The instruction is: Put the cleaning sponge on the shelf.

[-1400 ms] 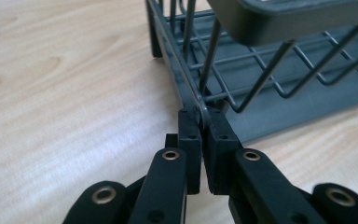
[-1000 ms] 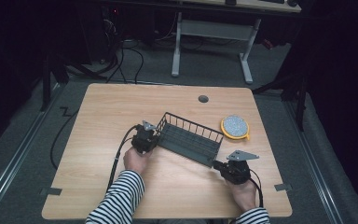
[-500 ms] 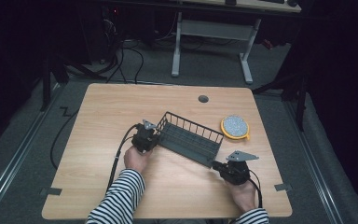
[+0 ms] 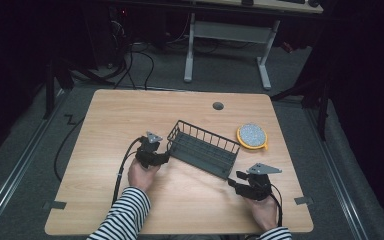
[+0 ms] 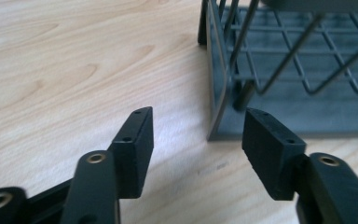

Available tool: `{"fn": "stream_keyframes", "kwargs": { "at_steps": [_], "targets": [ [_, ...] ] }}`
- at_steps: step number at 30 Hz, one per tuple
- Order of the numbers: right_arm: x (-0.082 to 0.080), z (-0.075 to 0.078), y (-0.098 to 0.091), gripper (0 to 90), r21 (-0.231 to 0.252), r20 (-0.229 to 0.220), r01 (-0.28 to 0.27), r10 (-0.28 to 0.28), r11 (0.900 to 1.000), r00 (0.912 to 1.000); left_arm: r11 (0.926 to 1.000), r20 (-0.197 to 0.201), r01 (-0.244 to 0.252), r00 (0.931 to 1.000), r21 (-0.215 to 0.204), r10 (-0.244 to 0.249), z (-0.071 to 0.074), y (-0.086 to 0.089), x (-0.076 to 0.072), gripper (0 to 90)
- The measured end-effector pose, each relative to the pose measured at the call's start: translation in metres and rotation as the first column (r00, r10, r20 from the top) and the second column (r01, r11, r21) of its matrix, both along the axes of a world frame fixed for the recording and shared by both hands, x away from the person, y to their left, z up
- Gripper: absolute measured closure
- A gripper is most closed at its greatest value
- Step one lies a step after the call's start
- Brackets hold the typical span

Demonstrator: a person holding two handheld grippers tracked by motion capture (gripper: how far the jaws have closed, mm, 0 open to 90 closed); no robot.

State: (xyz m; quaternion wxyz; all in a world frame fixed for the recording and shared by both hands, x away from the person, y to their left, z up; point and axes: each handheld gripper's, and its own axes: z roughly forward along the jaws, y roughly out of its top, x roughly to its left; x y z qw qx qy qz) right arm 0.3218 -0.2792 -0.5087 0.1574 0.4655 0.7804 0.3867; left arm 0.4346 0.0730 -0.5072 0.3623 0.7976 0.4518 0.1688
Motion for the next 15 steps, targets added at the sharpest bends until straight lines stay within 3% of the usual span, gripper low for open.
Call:
{"fn": "stream_keyframes", "kwargs": {
  "at_steps": [6,7,13,15],
  "targets": [
    [-0.003,0.001,-0.013,48.2,0.011,0.02,0.04,-0.04,0.9991,0.999,0.9999,-0.006,-0.007,1.0,0.012,0.007,-0.001,0.014,-0.014,38.0],
    [-0.004,0.001,-0.018,50.5,0.037,0.008,0.052,-0.052,0.998,0.9986,0.9999,-0.006,-0.007,1.0,0.014,0.008,-0.002,0.019,-0.019,38.0],
    [-0.002,0.002,-0.028,49.5,0.039,0.025,0.109,-0.11,0.9933,0.9937,0.9995,-0.005,-0.02,0.9998,0.026,0.02,-0.007,0.03,-0.03,37.5],
    [-0.001,0.005,-0.031,49.5,0.036,0.03,0.119,-0.12,0.9923,0.9924,0.9994,-0.015,-0.032,0.9994,0.012,0.032,-0.008,0.037,-0.035,37.1]
  ]
}}
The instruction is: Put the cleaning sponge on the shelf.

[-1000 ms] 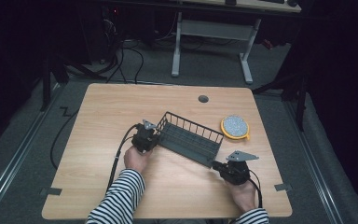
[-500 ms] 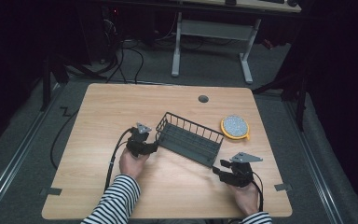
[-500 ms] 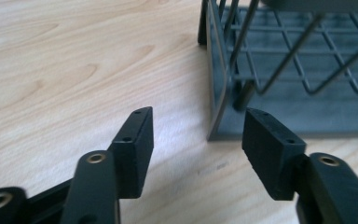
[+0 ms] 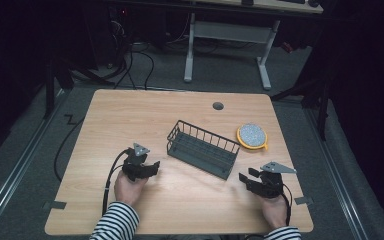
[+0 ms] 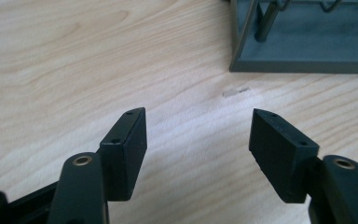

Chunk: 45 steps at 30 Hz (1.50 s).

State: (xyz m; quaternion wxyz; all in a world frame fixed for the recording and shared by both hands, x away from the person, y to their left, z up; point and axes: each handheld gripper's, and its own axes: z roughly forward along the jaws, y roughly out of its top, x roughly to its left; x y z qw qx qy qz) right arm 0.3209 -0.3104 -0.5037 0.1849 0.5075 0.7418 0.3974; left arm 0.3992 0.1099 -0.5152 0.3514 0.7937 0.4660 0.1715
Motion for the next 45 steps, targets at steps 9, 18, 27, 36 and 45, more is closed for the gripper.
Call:
{"fn": "stream_keyframes", "kwargs": {
  "at_steps": [9,18,27,36,45],
  "targets": [
    [0.01,0.015,-0.023,48.5,-0.003,-0.008,0.057,-0.057,0.9984,0.9984,0.9982,0.012,-0.042,0.999,-0.043,0.043,-0.003,0.022,-0.013,33.9],
    [0.027,0.031,-0.035,50.1,0.015,-0.01,0.11,-0.11,0.9938,0.9938,0.9971,0.021,-0.062,0.9978,-0.043,0.063,-0.005,0.027,-0.019,33.9],
    [0.063,0.044,-0.053,48.6,0.011,-0.032,0.131,-0.131,0.9913,0.9909,0.9961,0.017,-0.085,0.9962,-0.023,0.085,-0.015,0.03,-0.021,34.3],
    [0.09,0.051,-0.063,48.2,0.003,-0.038,0.178,-0.177,0.9841,0.9834,0.9954,0.058,-0.095,0.9939,0.015,0.093,-0.021,0.028,-0.022,34.6],
    [0.119,0.037,-0.069,48.7,-0.029,-0.08,0.243,-0.245,0.9695,0.9662,0.9953,0.055,-0.096,0.994,0.016,0.095,-0.021,0.027,-0.021,33.5]
  ]
}}
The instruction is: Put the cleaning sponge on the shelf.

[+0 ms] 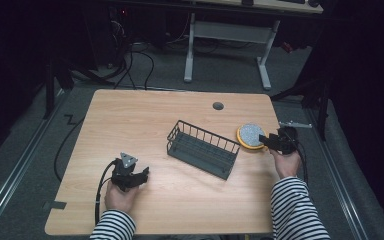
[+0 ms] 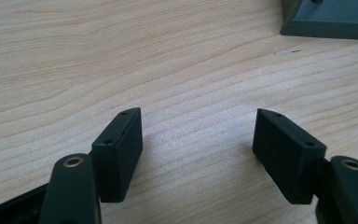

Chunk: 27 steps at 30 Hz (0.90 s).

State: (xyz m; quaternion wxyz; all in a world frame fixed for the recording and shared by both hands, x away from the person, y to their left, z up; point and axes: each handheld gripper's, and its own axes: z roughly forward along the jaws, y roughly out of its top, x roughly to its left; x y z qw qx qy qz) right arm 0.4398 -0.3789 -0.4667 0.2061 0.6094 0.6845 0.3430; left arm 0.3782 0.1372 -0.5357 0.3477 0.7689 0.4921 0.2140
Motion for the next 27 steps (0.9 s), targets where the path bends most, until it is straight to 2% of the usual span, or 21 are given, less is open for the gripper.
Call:
{"fn": "stream_keyframes", "kwargs": {
  "at_steps": [2,4,6,7,10,11,12,14,16,17,18,22,27],
  "targets": [
    [0.004,-0.005,-0.004,48.1,0.012,-0.01,0.012,-0.012,0.9999,0.9999,1.0,0.001,0.0,1.0,0.0,0.0,0.0,0.0,0.0,33.1],
    [0.009,-0.01,-0.008,48.2,-0.002,-0.02,0.041,-0.041,0.9991,0.9989,1.0,0.001,0.001,1.0,0.0,-0.001,0.0,0.0,0.0,32.9],
    [0.011,-0.011,-0.011,48.4,0.0,-0.019,0.051,-0.051,0.9987,0.9985,1.0,0.001,0.002,1.0,0.001,-0.002,0.0,0.0,0.0,32.6],
    [0.012,-0.011,-0.011,47.7,0.005,-0.035,0.057,-0.057,0.9983,0.9978,1.0,0.001,0.002,1.0,0.001,-0.002,0.0,0.0,0.0,32.5],
    [0.018,-0.006,-0.01,48.2,-0.015,-0.035,0.053,-0.054,0.9985,0.9979,1.0,0.0,0.002,1.0,0.001,-0.002,0.0,0.0,0.0,32.4],
    [0.02,-0.004,-0.009,48.4,-0.012,-0.022,0.052,-0.052,0.9986,0.9984,1.0,0.001,0.002,1.0,0.001,-0.002,0.0,0.0,0.0,32.4],
    [0.023,-0.004,-0.009,47.6,0.003,-0.026,0.056,-0.056,0.9984,0.9981,1.0,0.001,0.002,1.0,0.001,-0.002,0.0,-0.001,0.0,32.4],
    [0.03,-0.005,-0.009,46.9,-0.023,-0.06,0.047,-0.048,0.9986,0.997,1.0,0.0,0.002,1.0,0.001,-0.002,0.0,-0.001,0.0,32.4],
    [0.032,-0.005,-0.009,47.4,-0.029,-0.063,0.05,-0.052,0.9983,0.9966,1.0,0.0,0.002,1.0,0.001,-0.002,0.0,-0.001,0.0,32.4],
    [0.037,-0.007,-0.012,47.5,0.002,-0.053,0.068,-0.068,0.9977,0.9963,1.0,0.0,0.002,1.0,0.001,-0.002,0.0,0.0,0.0,32.3],
    [0.038,-0.009,-0.013,47.5,0.007,-0.056,0.071,-0.071,0.9974,0.9959,1.0,0.0,0.002,1.0,0.001,-0.002,0.0,-0.001,0.0,32.3],
    [0.042,-0.019,-0.017,47.1,0.003,-0.094,0.085,-0.084,0.9964,0.9919,1.0,0.001,0.002,1.0,0.002,-0.002,0.0,-0.001,0.0,32.3],
    [0.047,-0.027,-0.013,47.4,0.01,-0.121,0.075,-0.073,0.9971,0.99,1.0,0.001,0.001,1.0,0.002,-0.001,0.0,-0.001,0.0,32.3]
  ]
}}
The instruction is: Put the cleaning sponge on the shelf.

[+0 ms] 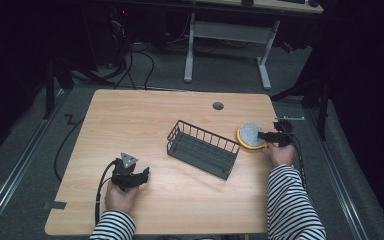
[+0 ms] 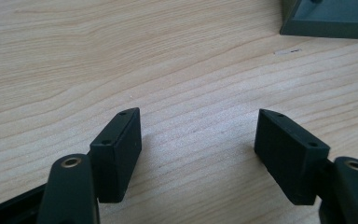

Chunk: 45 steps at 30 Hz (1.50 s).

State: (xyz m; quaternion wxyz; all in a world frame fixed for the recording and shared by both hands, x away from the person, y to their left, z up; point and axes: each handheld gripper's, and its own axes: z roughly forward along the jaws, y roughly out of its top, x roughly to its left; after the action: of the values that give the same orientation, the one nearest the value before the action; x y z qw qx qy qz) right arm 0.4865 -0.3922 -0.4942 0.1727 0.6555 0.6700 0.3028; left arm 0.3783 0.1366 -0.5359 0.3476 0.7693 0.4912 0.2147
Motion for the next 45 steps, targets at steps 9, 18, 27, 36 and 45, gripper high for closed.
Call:
{"fn": "stream_keyframes", "kwargs": {
  "at_steps": [9,18,27,36,45],
  "targets": [
    [0.006,-0.014,-0.008,53.5,0.125,-0.067,0.01,-0.002,0.9921,0.9977,1.0,0.0,-0.001,1.0,0.0,0.001,0.0,0.0,0.0,32.2],
    [0.005,-0.013,-0.003,70.4,0.109,-0.08,-0.016,0.025,0.9939,0.9965,1.0,0.0,-0.002,1.0,-0.001,0.002,0.0,0.0,0.0,32.2],
    [0.003,-0.008,0.007,78.1,0.04,-0.052,-0.031,0.033,0.9987,0.9981,1.0,-0.001,-0.002,1.0,-0.002,0.002,0.0,0.0,0.0,32.1],
    [-0.003,0.003,0.008,78.4,0.052,-0.013,-0.054,0.055,0.9972,0.9984,1.0,-0.002,0.001,1.0,-0.002,-0.001,0.0,0.0,0.0,31.7],
    [-0.012,0.015,0.008,78.2,0.023,0.028,-0.073,0.072,0.9971,0.997,1.0,-0.002,0.002,1.0,-0.001,-0.002,0.0,0.0,0.0,31.5]
  ]
}}
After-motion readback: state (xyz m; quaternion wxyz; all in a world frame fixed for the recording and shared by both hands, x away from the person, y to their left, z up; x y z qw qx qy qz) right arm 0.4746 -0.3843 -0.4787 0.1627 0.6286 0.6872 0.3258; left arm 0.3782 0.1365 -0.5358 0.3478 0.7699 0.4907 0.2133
